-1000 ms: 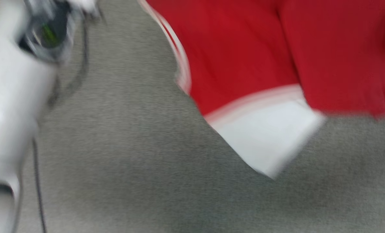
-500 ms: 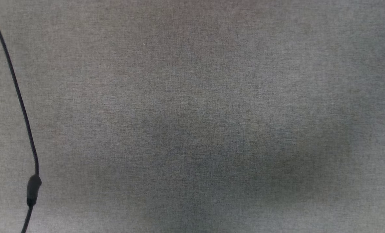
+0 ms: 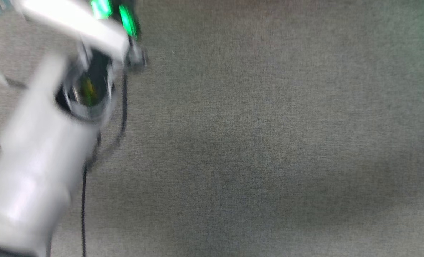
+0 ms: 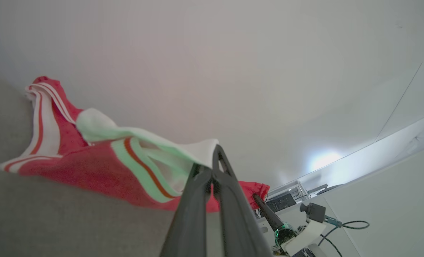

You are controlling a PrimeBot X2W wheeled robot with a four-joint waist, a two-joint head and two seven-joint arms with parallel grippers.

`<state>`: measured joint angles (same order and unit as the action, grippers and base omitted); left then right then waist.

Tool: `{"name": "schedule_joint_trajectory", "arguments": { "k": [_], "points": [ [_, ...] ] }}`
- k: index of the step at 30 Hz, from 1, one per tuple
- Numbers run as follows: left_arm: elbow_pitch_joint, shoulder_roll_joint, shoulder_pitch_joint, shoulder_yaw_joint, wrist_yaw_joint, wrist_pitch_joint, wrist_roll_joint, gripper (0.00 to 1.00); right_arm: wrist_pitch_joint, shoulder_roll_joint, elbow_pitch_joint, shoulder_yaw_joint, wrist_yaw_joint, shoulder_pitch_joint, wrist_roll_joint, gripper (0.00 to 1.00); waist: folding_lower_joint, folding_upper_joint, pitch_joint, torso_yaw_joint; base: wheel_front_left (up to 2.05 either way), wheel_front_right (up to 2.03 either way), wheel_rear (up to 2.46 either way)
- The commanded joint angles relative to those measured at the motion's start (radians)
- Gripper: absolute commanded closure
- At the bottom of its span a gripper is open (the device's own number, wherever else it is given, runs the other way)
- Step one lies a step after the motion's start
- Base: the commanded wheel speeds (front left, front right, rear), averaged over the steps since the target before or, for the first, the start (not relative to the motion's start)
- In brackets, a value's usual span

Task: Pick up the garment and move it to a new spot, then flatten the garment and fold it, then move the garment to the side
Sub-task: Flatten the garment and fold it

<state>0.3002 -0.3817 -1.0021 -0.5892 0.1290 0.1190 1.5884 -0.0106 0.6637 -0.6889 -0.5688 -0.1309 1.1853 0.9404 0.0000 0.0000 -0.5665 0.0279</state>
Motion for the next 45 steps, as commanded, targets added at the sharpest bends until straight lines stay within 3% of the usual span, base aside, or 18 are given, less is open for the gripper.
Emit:
{"name": "schedule_joint_trajectory", "arguments": {
  "k": [1,8,15,24,29,35,45],
  "points": [
    [-0.058,-0.007,0.087,-0.010,0.002,0.005,0.013,1.00,-0.012,0.019,0.036,-0.011,0.000,-0.073,0.026,1.00,0.0000,0.0000,0.028,0.003,0.00,0.00,0.00],
    [-0.299,-0.108,0.444,-0.091,0.002,0.031,-0.018,1.00,-0.048,0.122,0.219,-0.015,0.000,-0.412,0.125,1.00,0.0000,0.0000,0.110,0.016,0.00,0.00,0.00],
    [-0.456,-0.221,0.675,-0.152,0.002,0.077,-0.068,1.00,-0.049,0.225,0.410,0.025,0.000,-0.727,0.154,1.00,0.0000,0.0000,0.195,0.023,0.00,0.00,0.00],
    [-0.639,-0.339,0.859,-0.167,0.002,0.118,-0.088,1.00,-0.005,0.267,0.569,0.166,0.000,-1.007,0.142,1.00,0.0000,0.0000,0.224,0.011,0.00,0.00,0.00],
    [-0.714,-0.390,0.907,-0.176,0.002,0.123,-0.104,1.00,0.034,0.235,0.656,0.296,0.000,-1.147,0.104,1.00,0.0000,0.0000,0.215,0.007,0.00,0.00,0.00],
    [-0.662,-0.342,0.798,-0.150,0.002,0.114,-0.093,1.00,0.113,0.142,0.723,0.430,0.000,-1.195,0.037,1.00,0.0000,0.0000,0.203,0.007,0.00,0.00,0.00],
    [-0.442,-0.202,0.504,-0.081,0.002,0.073,-0.038,1.00,0.254,0.008,0.714,0.514,0.000,-0.993,-0.038,1.00,0.0000,0.0000,0.135,-0.020,0.00,0.00,0.00]
  ]
}}
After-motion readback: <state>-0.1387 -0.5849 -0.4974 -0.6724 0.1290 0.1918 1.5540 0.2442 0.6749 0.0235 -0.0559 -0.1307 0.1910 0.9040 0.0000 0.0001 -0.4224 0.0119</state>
